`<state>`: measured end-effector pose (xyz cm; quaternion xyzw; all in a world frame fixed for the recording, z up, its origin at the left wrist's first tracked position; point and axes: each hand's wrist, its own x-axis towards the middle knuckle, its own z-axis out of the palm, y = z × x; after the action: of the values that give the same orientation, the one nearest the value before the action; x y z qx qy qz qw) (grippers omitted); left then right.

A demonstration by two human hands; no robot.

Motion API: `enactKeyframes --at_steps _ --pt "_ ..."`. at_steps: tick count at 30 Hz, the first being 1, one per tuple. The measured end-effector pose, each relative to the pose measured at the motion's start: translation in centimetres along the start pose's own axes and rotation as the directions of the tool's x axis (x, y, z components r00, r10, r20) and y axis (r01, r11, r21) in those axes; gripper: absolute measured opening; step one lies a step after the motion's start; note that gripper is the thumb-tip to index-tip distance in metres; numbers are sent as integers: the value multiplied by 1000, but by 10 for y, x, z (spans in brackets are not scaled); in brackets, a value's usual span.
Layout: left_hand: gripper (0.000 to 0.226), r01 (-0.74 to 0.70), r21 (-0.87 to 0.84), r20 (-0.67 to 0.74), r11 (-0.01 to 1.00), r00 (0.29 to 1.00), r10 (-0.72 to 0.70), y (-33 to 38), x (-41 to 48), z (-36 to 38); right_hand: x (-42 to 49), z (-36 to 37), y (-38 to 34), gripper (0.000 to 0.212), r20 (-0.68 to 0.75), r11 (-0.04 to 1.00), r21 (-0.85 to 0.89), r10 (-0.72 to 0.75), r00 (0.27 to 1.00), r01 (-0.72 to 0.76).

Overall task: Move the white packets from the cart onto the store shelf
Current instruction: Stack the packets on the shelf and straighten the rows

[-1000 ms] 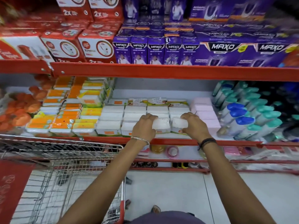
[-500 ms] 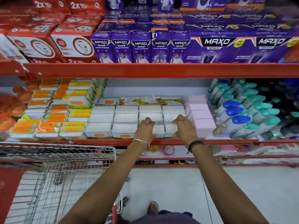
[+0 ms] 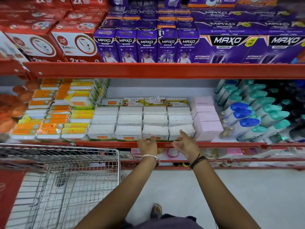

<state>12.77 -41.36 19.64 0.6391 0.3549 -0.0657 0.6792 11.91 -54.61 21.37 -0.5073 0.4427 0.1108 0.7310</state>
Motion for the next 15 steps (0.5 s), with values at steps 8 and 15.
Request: enactKeyframes --at_steps 8,15 --pt "54 384 -283 154 879 923 -353 20 6 16 31 7 -1 50 143 959 281 3 990 -44" --pt "51 400 -288 170 870 916 -364 31 9 19 31 9 -9 52 150 958 278 24 988 -65"
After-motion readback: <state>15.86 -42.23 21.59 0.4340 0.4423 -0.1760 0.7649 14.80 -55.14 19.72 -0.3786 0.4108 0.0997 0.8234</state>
